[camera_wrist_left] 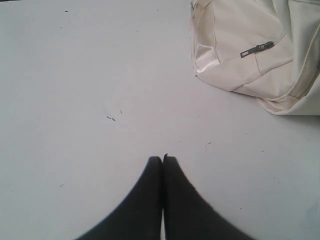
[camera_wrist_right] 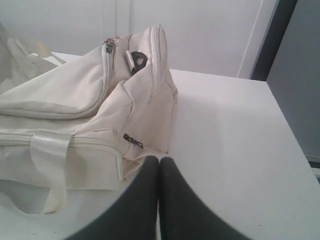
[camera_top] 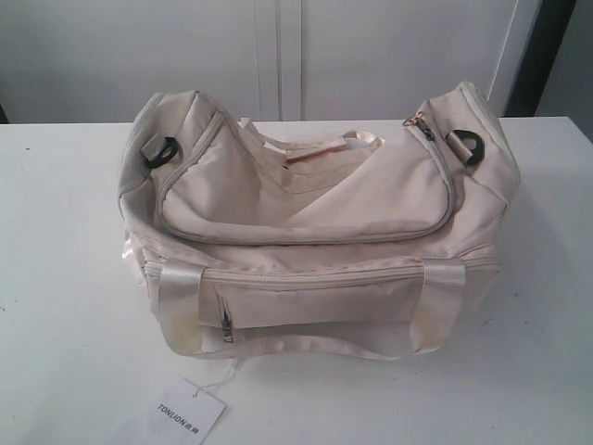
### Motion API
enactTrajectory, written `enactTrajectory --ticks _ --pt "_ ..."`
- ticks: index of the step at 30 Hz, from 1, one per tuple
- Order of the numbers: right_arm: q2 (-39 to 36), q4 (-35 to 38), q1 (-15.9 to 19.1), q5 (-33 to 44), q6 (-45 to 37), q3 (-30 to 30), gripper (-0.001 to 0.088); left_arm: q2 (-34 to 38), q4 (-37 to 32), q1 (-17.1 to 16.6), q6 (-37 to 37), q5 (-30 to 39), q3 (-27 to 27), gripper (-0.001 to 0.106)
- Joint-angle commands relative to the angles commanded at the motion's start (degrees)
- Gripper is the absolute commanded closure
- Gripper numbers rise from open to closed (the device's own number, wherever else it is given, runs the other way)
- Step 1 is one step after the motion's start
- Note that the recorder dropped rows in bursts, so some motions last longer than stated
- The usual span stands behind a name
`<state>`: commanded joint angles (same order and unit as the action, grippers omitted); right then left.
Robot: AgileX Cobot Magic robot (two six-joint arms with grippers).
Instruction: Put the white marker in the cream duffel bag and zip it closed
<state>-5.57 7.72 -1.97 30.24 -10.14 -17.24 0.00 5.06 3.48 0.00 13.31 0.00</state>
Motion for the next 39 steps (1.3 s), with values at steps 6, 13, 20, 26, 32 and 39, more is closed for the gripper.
enactTrajectory --ticks 6,13,20,26,32,39 --pt "0.00 -4.50 0.00 -0.17 6.18 0.49 0.0868 0.00 0.00 0.00 0.00 0.00 0.00 0.105" --pt "0.00 -5.31 0.00 -1.23 7.82 2.69 0.0868 0.00 0.00 0.00 0.00 0.00 0.00 0.105" --pt "0.10 -5.34 0.00 -10.18 7.82 10.09 0.0868 0.00 0.00 0.00 0.00 0.00 0.00 0.105" --pt "0.10 -5.34 0.00 -16.12 7.82 17.24 0.0868 0.00 0.00 0.00 0.00 0.00 0.00 0.105" --pt "0.10 -5.23 0.00 -15.08 7.82 17.24 0.0868 0.00 0.00 0.00 0.00 0.00 0.00 0.105" --pt "0.10 -5.02 0.00 -14.21 7.82 17.24 0.0868 0.00 0.00 0.00 0.00 0.00 0.00 0.105"
